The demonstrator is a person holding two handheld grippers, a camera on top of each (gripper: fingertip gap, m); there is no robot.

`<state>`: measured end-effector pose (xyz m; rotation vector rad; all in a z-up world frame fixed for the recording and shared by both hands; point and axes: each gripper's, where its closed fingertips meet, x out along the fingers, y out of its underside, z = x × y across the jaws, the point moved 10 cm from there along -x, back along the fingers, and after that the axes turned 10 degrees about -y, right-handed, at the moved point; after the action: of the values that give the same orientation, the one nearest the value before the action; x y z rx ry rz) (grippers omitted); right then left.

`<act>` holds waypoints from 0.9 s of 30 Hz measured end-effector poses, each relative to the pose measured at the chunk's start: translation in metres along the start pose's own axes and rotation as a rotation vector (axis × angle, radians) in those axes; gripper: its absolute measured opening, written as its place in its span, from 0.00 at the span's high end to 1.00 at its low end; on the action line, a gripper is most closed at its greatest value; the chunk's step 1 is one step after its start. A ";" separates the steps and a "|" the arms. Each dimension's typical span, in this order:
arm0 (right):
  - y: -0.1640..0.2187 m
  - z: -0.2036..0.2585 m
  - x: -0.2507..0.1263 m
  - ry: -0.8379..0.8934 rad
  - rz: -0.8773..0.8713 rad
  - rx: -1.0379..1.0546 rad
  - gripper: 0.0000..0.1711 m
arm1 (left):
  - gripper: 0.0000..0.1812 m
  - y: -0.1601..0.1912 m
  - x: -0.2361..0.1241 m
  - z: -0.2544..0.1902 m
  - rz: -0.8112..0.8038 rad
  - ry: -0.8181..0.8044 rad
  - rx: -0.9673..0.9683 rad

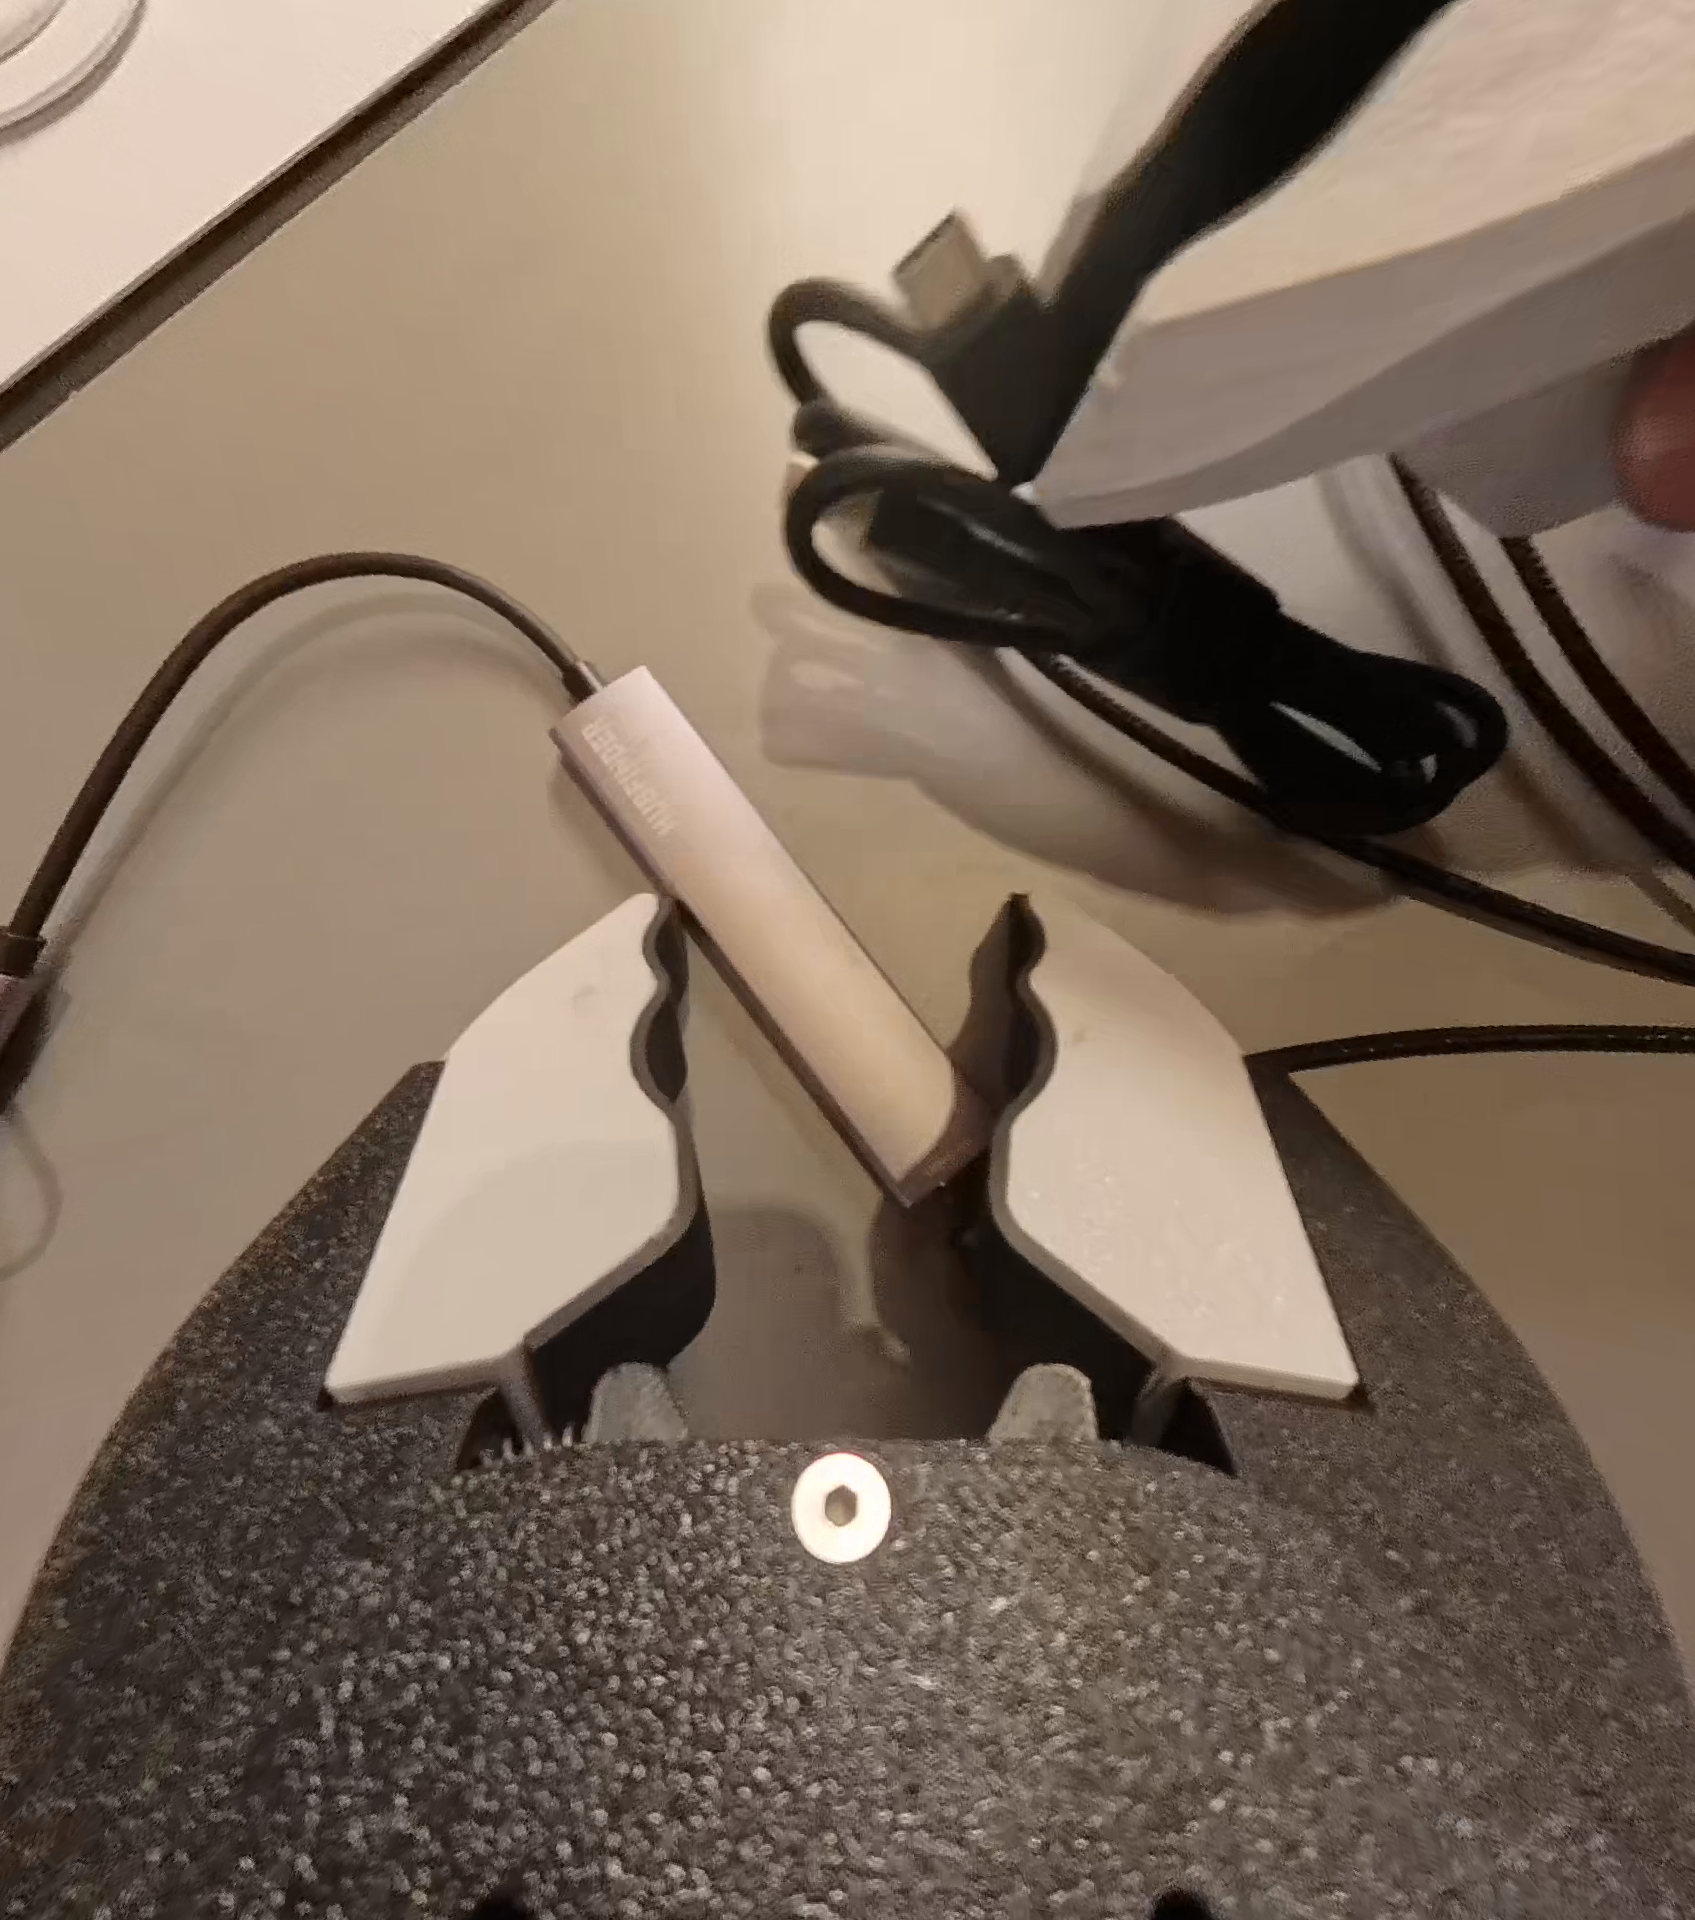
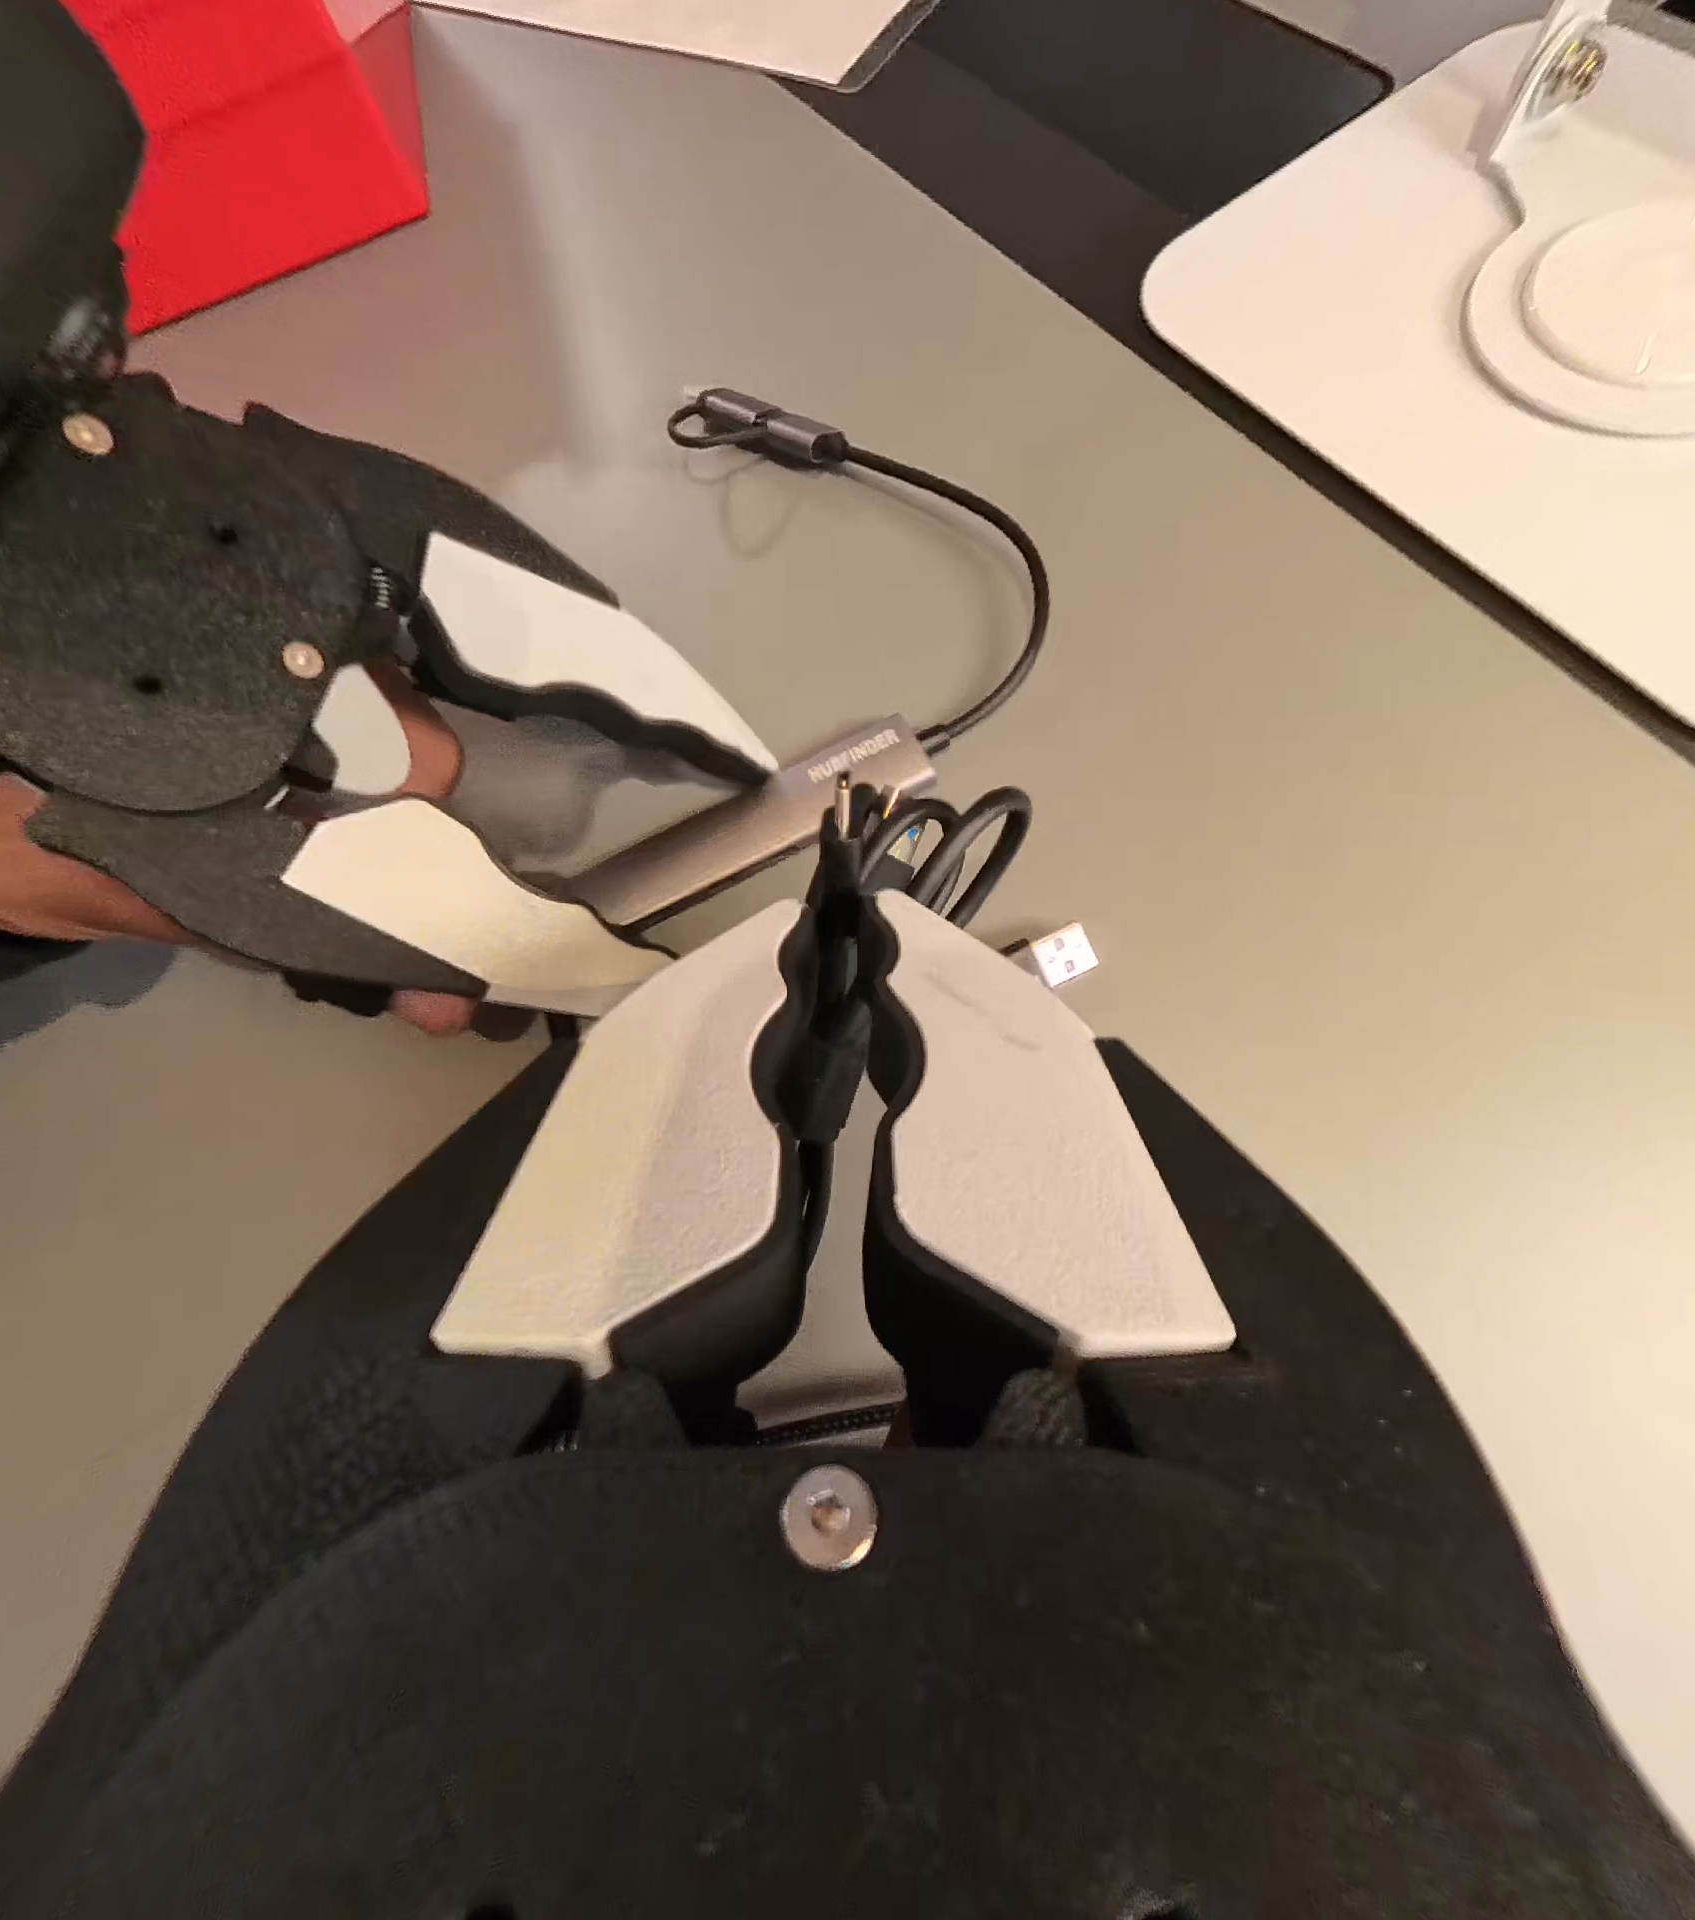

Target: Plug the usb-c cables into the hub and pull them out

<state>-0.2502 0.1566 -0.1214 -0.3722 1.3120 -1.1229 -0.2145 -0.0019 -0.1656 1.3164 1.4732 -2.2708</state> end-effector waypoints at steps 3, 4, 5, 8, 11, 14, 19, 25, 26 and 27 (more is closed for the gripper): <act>0.004 -0.003 0.001 -0.054 -0.006 0.048 0.96 | 0.77 -0.001 -0.002 -0.006 0.005 0.012 0.022; 0.005 -0.005 0.001 -0.074 -0.007 0.066 0.96 | 0.82 -0.001 -0.003 -0.008 0.002 0.025 0.034; 0.007 -0.006 0.001 -0.092 -0.009 0.085 0.96 | 0.87 -0.001 -0.003 -0.009 0.000 0.036 0.045; 0.011 -0.010 0.001 -0.135 -0.004 0.137 0.96 | 0.87 -0.001 -0.003 -0.008 -0.010 0.048 0.050; 0.013 -0.012 -0.002 -0.155 -0.002 0.163 0.96 | 0.87 0.001 -0.003 -0.002 -0.031 0.030 0.043; 0.014 -0.012 -0.003 -0.183 0.005 0.179 0.96 | 0.87 0.002 -0.004 0.007 -0.061 0.032 -0.012; 0.015 -0.009 0.002 -0.259 0.009 0.227 0.96 | 0.87 0.000 -0.015 0.020 -0.219 0.038 0.000; 0.019 -0.008 0.008 -0.369 0.012 0.279 0.96 | 0.87 -0.004 -0.034 0.023 -0.443 0.119 0.132; 0.019 -0.007 0.008 -0.399 0.009 0.286 0.96 | 0.87 -0.004 -0.035 0.021 -0.458 0.118 0.175; 0.020 -0.006 0.008 -0.431 0.007 0.291 0.96 | 0.87 -0.004 -0.035 0.018 -0.466 0.120 0.206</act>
<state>-0.2481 0.1614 -0.1429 -0.3674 0.7609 -1.1328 -0.2064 -0.0257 -0.1347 1.2863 1.7834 -2.7365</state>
